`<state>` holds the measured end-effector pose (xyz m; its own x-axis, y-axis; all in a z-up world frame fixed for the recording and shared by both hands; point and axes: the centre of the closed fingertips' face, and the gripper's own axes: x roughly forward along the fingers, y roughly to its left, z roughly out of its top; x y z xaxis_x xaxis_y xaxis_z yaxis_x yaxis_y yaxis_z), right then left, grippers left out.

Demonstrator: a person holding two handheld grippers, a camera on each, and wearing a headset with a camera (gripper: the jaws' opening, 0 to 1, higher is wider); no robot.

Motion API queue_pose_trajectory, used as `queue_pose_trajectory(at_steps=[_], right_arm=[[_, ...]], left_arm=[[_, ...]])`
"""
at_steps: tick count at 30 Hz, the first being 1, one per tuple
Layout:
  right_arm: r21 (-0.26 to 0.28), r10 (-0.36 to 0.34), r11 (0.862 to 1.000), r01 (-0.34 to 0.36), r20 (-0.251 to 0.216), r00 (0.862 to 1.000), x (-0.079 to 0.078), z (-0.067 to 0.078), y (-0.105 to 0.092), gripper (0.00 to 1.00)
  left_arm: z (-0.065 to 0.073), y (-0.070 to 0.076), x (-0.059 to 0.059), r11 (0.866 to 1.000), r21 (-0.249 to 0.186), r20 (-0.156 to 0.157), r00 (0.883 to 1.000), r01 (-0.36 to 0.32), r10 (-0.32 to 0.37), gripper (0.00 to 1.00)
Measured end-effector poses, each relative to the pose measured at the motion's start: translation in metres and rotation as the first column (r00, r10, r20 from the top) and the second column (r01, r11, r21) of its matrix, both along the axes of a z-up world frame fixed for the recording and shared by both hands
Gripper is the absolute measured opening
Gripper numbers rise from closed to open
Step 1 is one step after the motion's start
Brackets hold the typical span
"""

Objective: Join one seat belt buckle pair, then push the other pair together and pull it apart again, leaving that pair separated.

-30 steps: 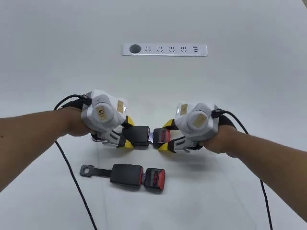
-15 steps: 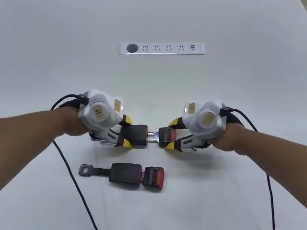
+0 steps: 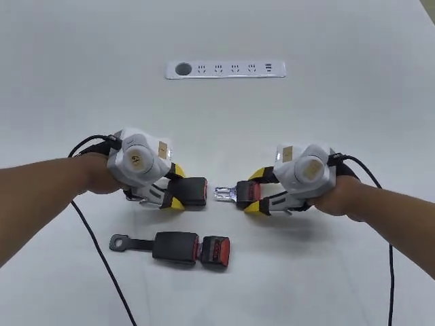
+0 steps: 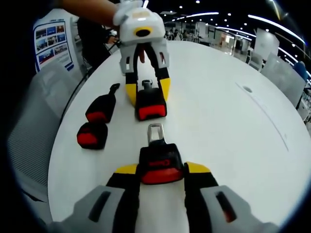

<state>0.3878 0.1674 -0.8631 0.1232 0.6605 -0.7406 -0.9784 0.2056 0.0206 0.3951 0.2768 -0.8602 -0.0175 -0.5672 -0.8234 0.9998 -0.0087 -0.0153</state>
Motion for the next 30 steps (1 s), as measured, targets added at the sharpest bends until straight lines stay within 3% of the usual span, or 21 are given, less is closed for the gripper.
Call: queue_pose_trajectory(at_steps=[23, 30], right_arm=[[0.008, -0.042, 0.999, 0.042, 0.0, 0.999, -0.006, 0.0, -0.032, 0.36], [-0.001, -0.05, 0.999, 0.05, -0.007, 0.999, -0.01, -0.001, -0.051, 0.36]], left_arm=[[0.003, -0.001, -0.003, 1.0, 0.002, -0.002, 1.0, 0.0, 0.0, 0.34], [0.002, 0.0, -0.002, 1.0, 0.004, -0.003, 1.0, 0.0, 0.0, 0.34]])
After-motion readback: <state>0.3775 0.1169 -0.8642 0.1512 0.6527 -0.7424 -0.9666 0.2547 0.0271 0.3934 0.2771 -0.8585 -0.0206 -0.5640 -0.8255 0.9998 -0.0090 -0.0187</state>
